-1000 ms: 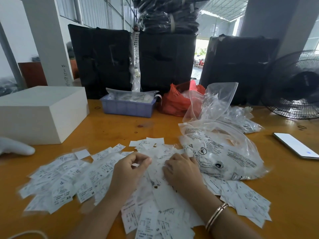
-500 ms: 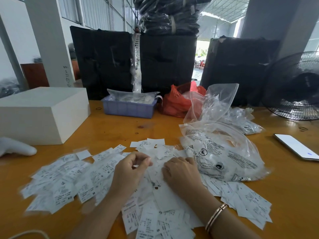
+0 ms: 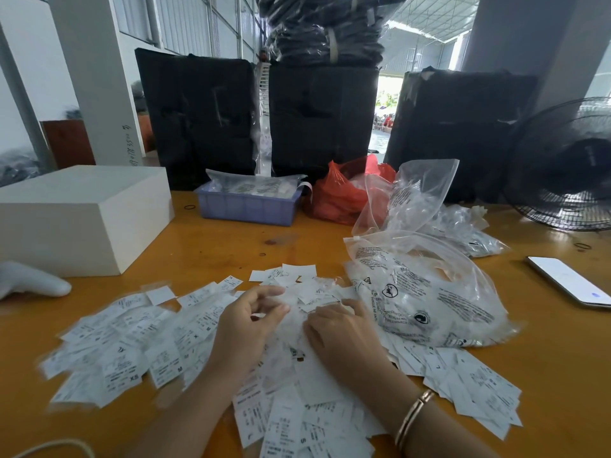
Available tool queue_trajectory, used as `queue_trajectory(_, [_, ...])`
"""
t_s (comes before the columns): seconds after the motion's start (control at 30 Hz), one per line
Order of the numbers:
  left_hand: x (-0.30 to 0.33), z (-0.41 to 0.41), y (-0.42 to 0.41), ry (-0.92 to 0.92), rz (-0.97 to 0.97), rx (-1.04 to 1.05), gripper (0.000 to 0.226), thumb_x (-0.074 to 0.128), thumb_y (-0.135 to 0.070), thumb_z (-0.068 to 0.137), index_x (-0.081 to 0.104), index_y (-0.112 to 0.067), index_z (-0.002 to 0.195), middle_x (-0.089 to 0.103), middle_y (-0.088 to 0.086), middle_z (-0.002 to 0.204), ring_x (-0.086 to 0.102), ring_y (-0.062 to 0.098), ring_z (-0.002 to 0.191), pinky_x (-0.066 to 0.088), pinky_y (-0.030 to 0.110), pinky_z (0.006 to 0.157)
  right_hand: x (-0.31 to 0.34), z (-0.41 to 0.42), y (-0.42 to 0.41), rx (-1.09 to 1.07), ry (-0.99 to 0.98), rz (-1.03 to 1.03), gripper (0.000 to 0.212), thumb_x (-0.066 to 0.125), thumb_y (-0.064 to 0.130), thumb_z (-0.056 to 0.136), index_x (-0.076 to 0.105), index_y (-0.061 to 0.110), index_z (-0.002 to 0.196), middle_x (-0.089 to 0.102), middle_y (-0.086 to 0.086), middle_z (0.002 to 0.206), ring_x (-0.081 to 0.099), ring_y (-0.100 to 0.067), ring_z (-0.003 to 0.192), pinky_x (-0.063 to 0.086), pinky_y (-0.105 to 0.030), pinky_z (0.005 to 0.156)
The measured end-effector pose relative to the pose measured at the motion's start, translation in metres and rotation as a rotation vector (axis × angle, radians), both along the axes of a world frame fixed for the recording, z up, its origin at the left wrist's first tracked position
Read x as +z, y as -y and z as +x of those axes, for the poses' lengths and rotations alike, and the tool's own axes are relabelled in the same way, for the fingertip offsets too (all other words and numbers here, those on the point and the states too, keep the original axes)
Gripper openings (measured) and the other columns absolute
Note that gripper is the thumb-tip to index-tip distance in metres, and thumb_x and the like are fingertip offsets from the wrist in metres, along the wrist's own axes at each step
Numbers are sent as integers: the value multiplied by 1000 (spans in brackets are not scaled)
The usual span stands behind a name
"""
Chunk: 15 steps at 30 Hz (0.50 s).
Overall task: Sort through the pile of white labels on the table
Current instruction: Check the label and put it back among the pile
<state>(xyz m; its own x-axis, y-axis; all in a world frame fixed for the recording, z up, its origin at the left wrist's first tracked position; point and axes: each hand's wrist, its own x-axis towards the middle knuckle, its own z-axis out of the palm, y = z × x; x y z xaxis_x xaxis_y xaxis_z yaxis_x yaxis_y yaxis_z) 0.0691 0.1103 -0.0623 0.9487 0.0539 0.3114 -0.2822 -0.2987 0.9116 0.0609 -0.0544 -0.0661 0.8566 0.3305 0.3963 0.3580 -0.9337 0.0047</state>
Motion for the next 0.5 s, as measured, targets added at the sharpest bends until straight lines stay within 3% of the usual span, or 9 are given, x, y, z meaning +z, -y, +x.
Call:
queue_trajectory(0.07, [2, 0, -1, -4, -8, -9, 22, 72, -26, 82, 63, -43, 93, 70, -14, 82, 61, -8, 79, 44, 2, 59, 2, -2, -3, 38, 50, 136, 33, 32, 30, 101, 63, 18, 100, 65, 7, 99, 58, -12, 97, 32, -31, 100])
queue_trajectory(0.13, [3, -1, -1, -18, -34, -25, 22, 72, -27, 82, 63, -43, 94, 68, -20, 83, 61, -8, 80, 44, 2, 60, 3, -5, -5, 57, 97, 420, 22, 37, 24, 100, 57, 17, 94, 56, 12, 75, 50, 0, 68, 41, -21, 76])
queue_trajectory(0.17, [3, -1, -2, -33, -66, -31, 21, 71, -29, 82, 64, -43, 94, 67, -21, 83, 61, -8, 79, 46, 3, 61, 2, -7, -6, 50, 101, 575, 17, 38, 20, 100, 52, 19, 91, 48, 13, 65, 44, 0, 57, 36, -15, 61])
queue_trajectory(0.23, [4, -2, -2, -78, -161, -36, 17, 69, -31, 83, 66, -42, 95, 69, -17, 83, 63, -3, 75, 51, 12, 63, 1, -9, -5, 34, 43, 808, 16, 41, 13, 98, 44, 26, 89, 42, 11, 60, 42, -2, 51, 32, -16, 48])
queue_trajectory(0.37, [8, -3, -1, -169, -381, -54, 14, 63, -24, 88, 69, -33, 96, 72, -9, 82, 67, 4, 69, 50, 18, 59, 2, -4, 3, 24, -127, 1118, 32, 55, 2, 90, 51, 34, 87, 62, 4, 83, 57, -1, 68, 46, -16, 58])
queue_trajectory(0.5, [11, -2, 0, -217, -457, -103, 23, 48, -11, 98, 60, -30, 106, 71, -1, 73, 61, 8, 53, 43, 18, 43, 6, -4, 7, 91, -145, 1202, 53, 60, -14, 79, 69, 36, 65, 61, 10, 98, 57, 5, 88, 49, -18, 74])
